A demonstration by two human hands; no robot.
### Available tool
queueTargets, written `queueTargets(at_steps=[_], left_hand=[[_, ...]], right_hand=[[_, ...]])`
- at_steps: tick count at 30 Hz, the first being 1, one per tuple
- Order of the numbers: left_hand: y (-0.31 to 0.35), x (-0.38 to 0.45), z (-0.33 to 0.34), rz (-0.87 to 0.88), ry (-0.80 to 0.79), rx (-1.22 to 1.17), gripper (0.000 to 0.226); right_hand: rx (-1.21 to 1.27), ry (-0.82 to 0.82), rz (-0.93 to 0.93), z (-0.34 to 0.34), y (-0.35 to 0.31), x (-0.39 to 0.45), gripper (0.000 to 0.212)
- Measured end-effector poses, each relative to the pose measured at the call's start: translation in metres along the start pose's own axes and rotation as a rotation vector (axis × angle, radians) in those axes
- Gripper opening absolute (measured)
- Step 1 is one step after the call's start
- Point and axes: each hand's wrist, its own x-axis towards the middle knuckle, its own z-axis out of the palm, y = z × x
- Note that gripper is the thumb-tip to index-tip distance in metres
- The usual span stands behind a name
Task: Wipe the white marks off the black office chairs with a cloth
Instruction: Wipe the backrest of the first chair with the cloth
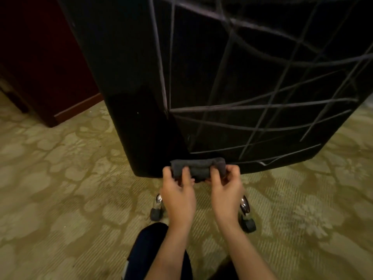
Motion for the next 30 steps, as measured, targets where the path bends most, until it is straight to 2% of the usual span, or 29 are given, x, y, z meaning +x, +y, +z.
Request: queueTargets(at_steps=[6, 9, 11, 13, 17, 22, 27, 30], left_hand=[[0.006, 0.004, 0.0, -0.092, 0.093, 0.054, 0.003], [0.026, 0.005, 0.006, -0.043, 0.191, 0.017, 0.002], [0.049, 0.013, 0.015, 0.063, 0.182, -0.061, 0.002], [0.064, 0.025, 0.023, 0.097, 0.174, -0.161, 0.003], [0.037, 0.021, 0.024, 0.013, 0.184, -0.201, 0.007], [0.002, 0.008, 0.011, -0.129, 0.07, -0.129, 0.007], [0.036, 0.03, 0.012, -0.012, 0.085, -0.233, 0.005], [0.038, 0.028, 0.016, -0.001, 0.106, -0.191, 0.005]], right_hand=[[0.014, -0.066, 0.005, 0.003, -0.004, 0.0, 0.012], [0.097, -0.145, 0.025, -0.001, -0.027, 0.007, 0.011], [0.199, -0.125, -0.016, -0.007, -0.048, 0.025, 0.013], [0.228, -0.125, -0.061, -0.012, -0.062, 0.045, 0.017], [0.038, -0.125, -0.151, -0.012, -0.038, 0.036, 0.017], [0.021, -0.088, 0.002, -0.01, 0.003, 0.007, 0.013], [0.111, -0.069, -0.068, -0.003, -0.039, 0.029, 0.012], [0.075, -0.066, -0.104, -0.005, -0.04, 0.028, 0.012]])
